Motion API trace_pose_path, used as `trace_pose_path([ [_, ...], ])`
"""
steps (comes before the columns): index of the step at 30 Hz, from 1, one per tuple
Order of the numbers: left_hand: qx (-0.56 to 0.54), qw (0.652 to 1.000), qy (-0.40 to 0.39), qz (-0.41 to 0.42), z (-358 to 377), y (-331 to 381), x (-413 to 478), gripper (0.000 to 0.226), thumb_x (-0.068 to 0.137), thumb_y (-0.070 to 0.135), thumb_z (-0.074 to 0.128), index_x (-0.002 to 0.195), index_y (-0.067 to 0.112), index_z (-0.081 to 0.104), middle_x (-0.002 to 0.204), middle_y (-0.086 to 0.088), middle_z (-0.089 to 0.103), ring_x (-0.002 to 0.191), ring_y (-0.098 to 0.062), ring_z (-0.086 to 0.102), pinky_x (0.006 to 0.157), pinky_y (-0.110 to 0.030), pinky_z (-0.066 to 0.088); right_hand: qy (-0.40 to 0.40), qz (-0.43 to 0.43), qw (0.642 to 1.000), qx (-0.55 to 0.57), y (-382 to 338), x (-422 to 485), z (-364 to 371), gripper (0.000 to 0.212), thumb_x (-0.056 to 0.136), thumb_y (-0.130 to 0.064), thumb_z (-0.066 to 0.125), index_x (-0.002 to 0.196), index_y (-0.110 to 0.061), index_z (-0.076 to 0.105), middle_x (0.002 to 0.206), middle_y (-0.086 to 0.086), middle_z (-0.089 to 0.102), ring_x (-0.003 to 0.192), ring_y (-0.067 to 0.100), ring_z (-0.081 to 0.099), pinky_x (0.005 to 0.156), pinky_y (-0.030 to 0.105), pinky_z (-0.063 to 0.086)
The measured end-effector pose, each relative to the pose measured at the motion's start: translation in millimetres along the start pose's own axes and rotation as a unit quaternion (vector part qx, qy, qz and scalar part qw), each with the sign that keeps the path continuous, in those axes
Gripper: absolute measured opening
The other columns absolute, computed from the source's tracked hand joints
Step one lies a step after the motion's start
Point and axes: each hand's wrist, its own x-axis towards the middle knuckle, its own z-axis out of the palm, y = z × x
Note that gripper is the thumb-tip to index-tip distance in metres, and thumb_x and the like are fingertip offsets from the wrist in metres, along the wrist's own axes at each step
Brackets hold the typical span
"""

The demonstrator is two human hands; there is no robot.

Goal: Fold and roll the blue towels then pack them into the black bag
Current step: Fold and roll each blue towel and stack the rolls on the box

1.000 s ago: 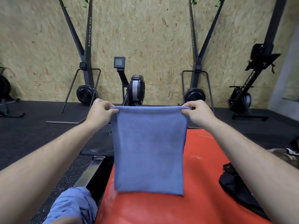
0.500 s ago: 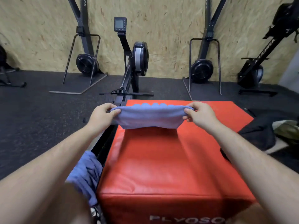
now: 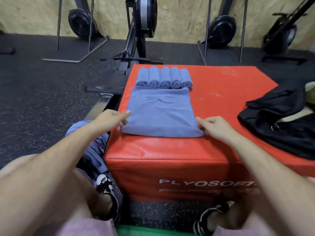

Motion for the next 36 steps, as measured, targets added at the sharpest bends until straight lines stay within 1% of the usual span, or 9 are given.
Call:
trace_pose_path([
  [4, 0.046, 0.998, 0.008, 0.034, 12, -7, 8, 0.032, 0.09, 0.042, 0.069, 0.074, 0.014, 0.073, 0.065, 0.002, 0.068, 0.048, -0.003, 0.051, 0.059, -0.027, 0.042, 0.012, -0.045, 0.995, -0.088, 2, 4, 5, 0.034, 0.094, -0.039, 0.062, 0.072, -0.015, 0.074, 0.067, -0.002, 0.072, 0.072, 0.017, 0.069, 0.074, 0.034, 0.051],
  [7, 0.141, 0.982, 0.038, 0.122, 23, -16, 21, 0.018, 0.082, 0.04, 0.077, 0.089, 0.025, 0.075, 0.091, 0.006, 0.066, 0.078, -0.007, 0.06, 0.081, -0.034, 0.049, 0.037, -0.135, 0.969, -0.201, -8, 11, 21, 0.027, 0.088, -0.042, 0.063, 0.105, -0.025, 0.074, 0.109, 0.0, 0.069, 0.109, 0.026, 0.06, 0.094, 0.037, 0.046],
  [10, 0.211, 0.966, -0.018, 0.147, 31, -7, 25, 0.066, 0.075, 0.066, 0.073, 0.131, 0.034, 0.061, 0.143, 0.007, 0.05, 0.132, -0.015, 0.047, 0.112, -0.041, 0.037, -0.017, -0.13, 0.949, -0.288, -21, 13, 38, 0.06, 0.093, -0.056, 0.054, 0.148, -0.034, 0.044, 0.158, -0.002, 0.035, 0.147, 0.022, 0.026, 0.116, 0.041, 0.025],
  [12, 0.24, 0.959, -0.079, 0.125, 35, 1, 26, 0.086, 0.074, 0.068, 0.073, 0.149, 0.039, 0.042, 0.163, 0.01, 0.026, 0.149, -0.013, 0.026, 0.121, -0.04, 0.022, -0.073, -0.11, 0.939, -0.318, -27, 14, 46, 0.073, 0.095, -0.067, 0.041, 0.157, -0.036, 0.021, 0.167, -0.003, 0.011, 0.154, 0.02, 0.006, 0.123, 0.041, 0.011],
  [15, 0.304, 0.94, -0.127, 0.093, 38, 6, 21, 0.09, 0.077, 0.074, 0.065, 0.153, 0.041, 0.031, 0.166, 0.01, 0.016, 0.152, -0.014, 0.018, 0.121, -0.04, 0.018, -0.129, -0.078, 0.927, -0.343, -29, 11, 52, 0.075, 0.094, -0.073, 0.028, 0.159, -0.038, 0.012, 0.168, -0.002, 0.003, 0.155, 0.02, 0.001, 0.125, 0.041, 0.006],
  [21, 0.419, 0.882, -0.177, 0.121, 32, 27, -12, 0.073, 0.072, 0.081, 0.061, 0.132, 0.04, 0.05, 0.134, 0.009, 0.043, 0.127, -0.018, 0.045, 0.099, -0.039, 0.032, -0.16, -0.114, 0.889, -0.414, -51, -19, 29, 0.074, 0.082, -0.082, 0.041, 0.143, -0.04, 0.04, 0.144, 0.0, 0.043, 0.135, 0.027, 0.04, 0.106, 0.043, 0.032],
  [26, 0.351, 0.905, -0.198, 0.136, 25, 39, 10, 0.043, 0.085, 0.062, 0.066, 0.113, 0.03, 0.061, 0.106, 0.007, 0.049, 0.097, -0.016, 0.055, 0.087, -0.028, 0.042, -0.176, -0.087, 0.904, -0.381, -70, 7, 12, 0.053, 0.086, -0.073, 0.048, 0.121, -0.035, 0.058, 0.122, -0.006, 0.063, 0.114, 0.022, 0.059, 0.091, 0.035, 0.048],
  [33, 0.353, 0.918, -0.095, 0.153, 21, 34, 99, 0.036, 0.096, 0.034, 0.06, 0.127, 0.018, 0.058, 0.126, -0.008, 0.053, 0.121, -0.03, 0.051, 0.102, -0.039, 0.042, -0.071, -0.124, 0.934, -0.328, -54, 99, 5, 0.034, 0.095, -0.029, 0.053, 0.126, -0.021, 0.063, 0.129, 0.008, 0.061, 0.12, 0.03, 0.056, 0.099, 0.039, 0.047],
  [36, 0.331, 0.931, -0.068, 0.137, 21, 22, 128, 0.03, 0.098, 0.03, 0.056, 0.124, 0.016, 0.059, 0.124, -0.007, 0.057, 0.119, -0.031, 0.052, 0.1, -0.044, 0.043, -0.044, -0.134, 0.951, -0.275, -41, 127, 12, 0.033, 0.094, -0.021, 0.053, 0.127, -0.019, 0.062, 0.129, 0.008, 0.06, 0.12, 0.031, 0.056, 0.099, 0.041, 0.046],
])
